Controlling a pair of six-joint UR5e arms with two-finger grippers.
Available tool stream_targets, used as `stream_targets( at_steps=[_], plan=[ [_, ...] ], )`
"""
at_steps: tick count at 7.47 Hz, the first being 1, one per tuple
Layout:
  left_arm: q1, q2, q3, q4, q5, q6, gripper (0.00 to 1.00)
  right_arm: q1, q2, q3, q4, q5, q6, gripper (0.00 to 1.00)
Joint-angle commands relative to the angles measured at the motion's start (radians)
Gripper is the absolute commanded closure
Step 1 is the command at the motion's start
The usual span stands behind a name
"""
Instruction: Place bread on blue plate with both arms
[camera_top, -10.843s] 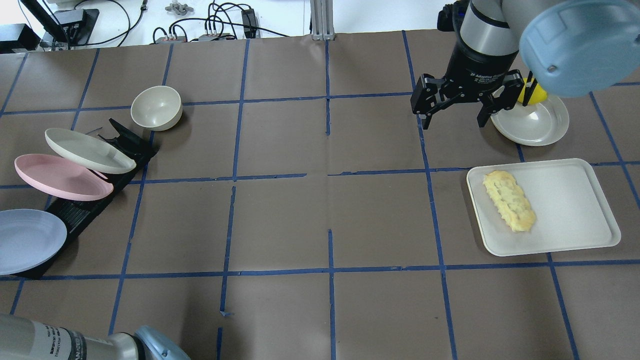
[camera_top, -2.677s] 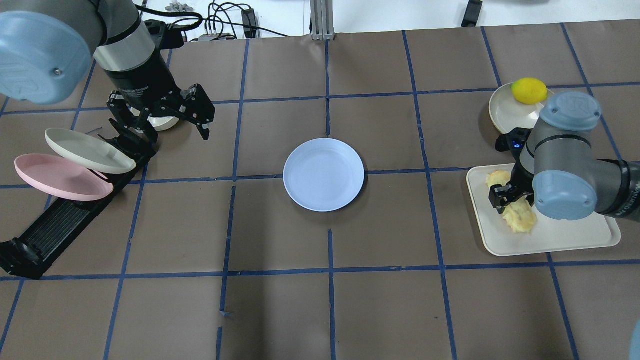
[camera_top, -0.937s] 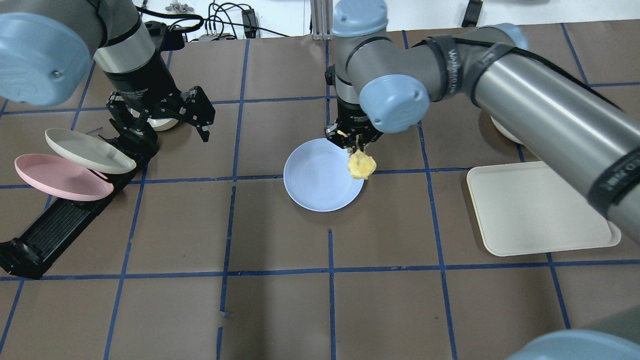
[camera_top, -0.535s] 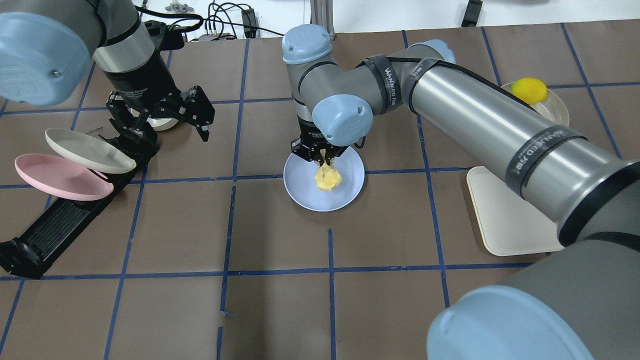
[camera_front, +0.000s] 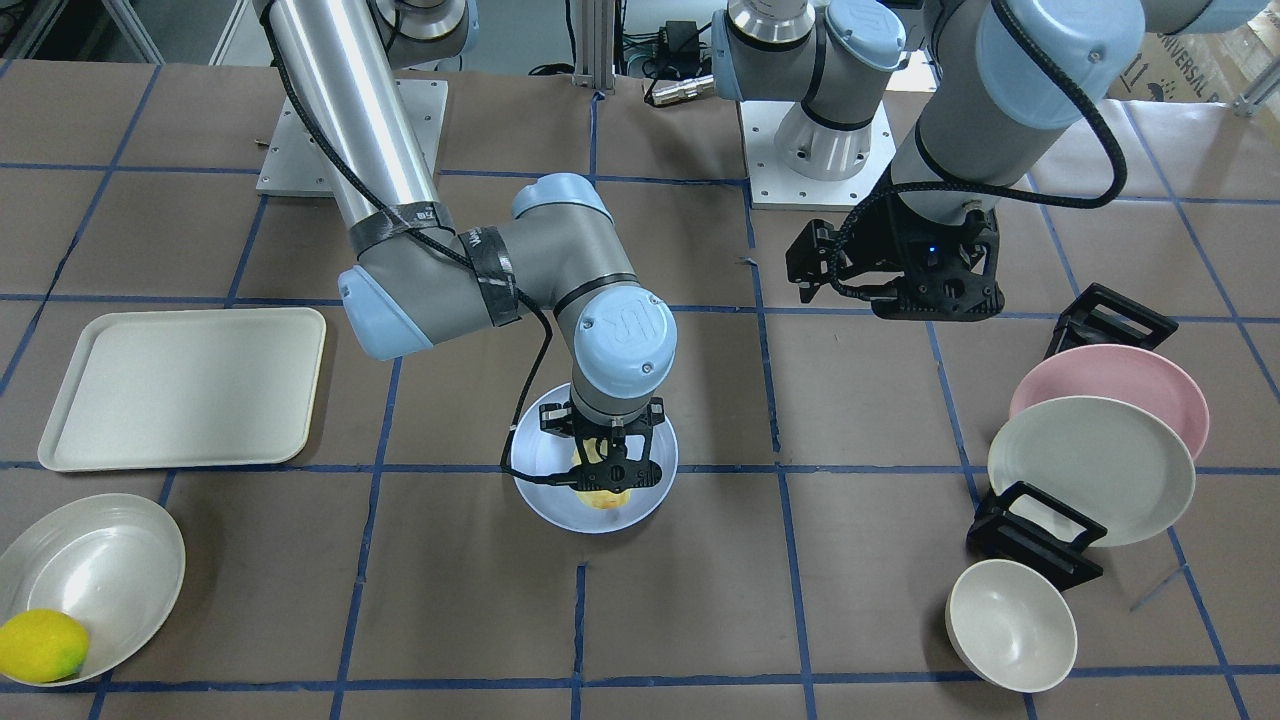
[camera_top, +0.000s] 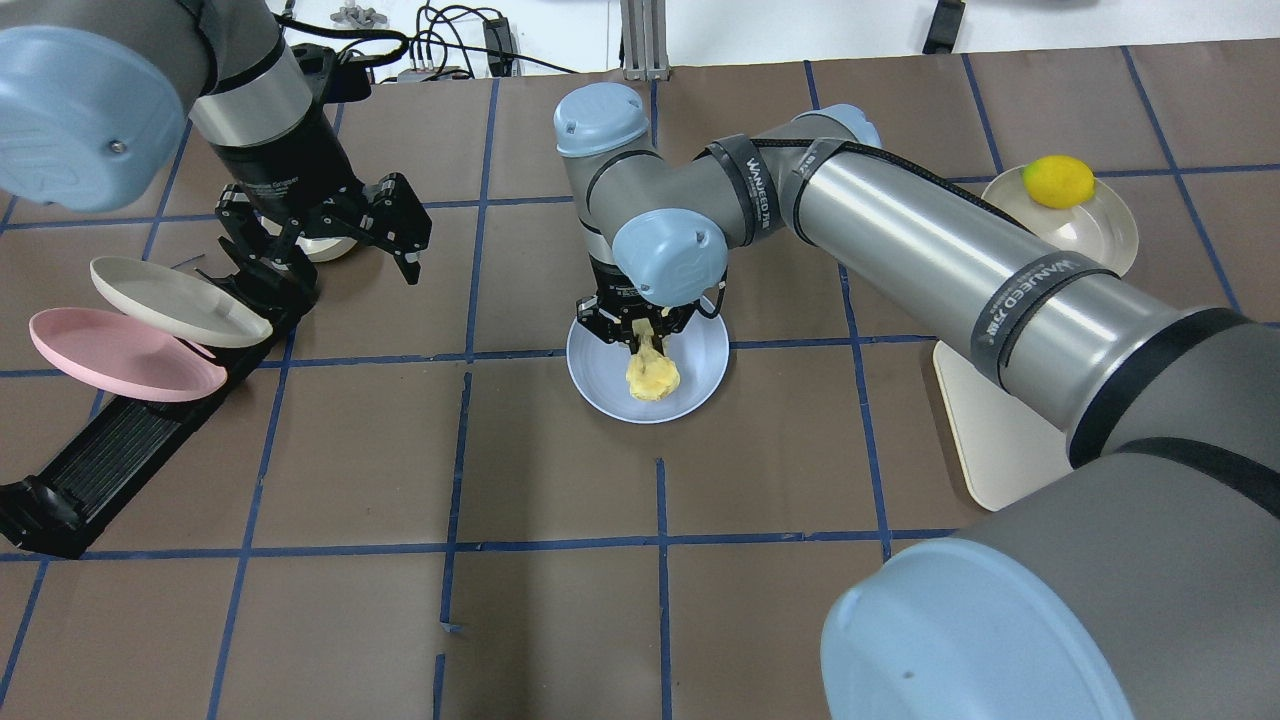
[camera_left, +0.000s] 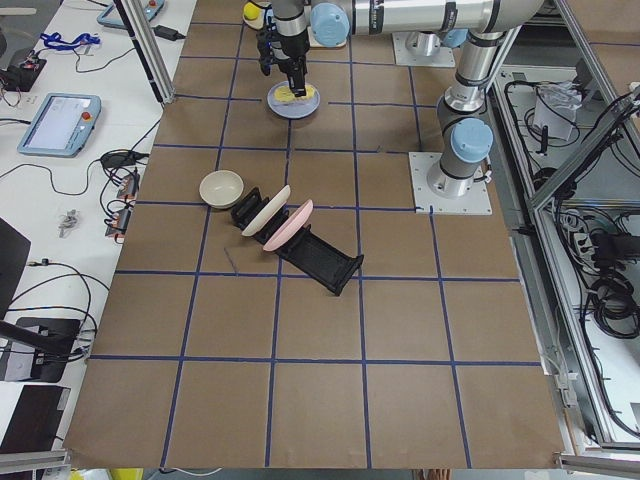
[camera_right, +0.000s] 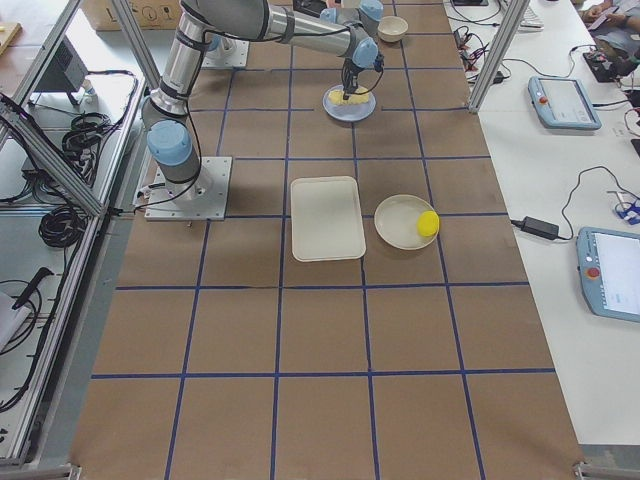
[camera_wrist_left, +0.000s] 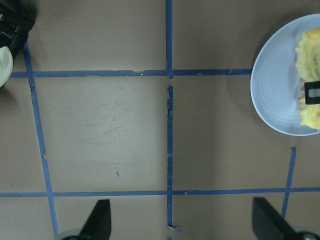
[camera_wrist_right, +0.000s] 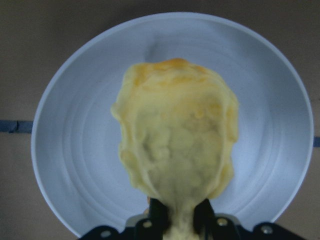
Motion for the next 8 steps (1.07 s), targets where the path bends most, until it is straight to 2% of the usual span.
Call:
stream_targets(
  at_steps=[1, 4, 5, 7, 8],
  plan=[
    [0.000, 0.000, 0.000, 0.000, 0.002, 0.000, 0.00, -0.032, -0.063, -0.027, 0.078, -0.001, -0.008, 0.00],
    [0.000, -0.002, 0.000, 0.000, 0.000, -0.002, 0.00, -0.109, -0.100, -0.066, 0.112, -0.005, -0.031, 0.00],
    [0.000, -0.006, 0.000, 0.001, -0.003, -0.008, 0.00, -0.188, -0.134, -0.102, 0.192, -0.008, -0.086, 0.00],
    [-0.002, -0.006, 0.000, 0.001, -0.003, -0.011, 0.00, -0.346, -0.270, -0.118, 0.338, -0.006, -0.284, 0.00],
    [-0.002, -0.006, 0.001, 0.001, -0.003, -0.011, 0.00, -0.400, -0.330, -0.112, 0.358, -0.003, -0.314, 0.00]
  ],
)
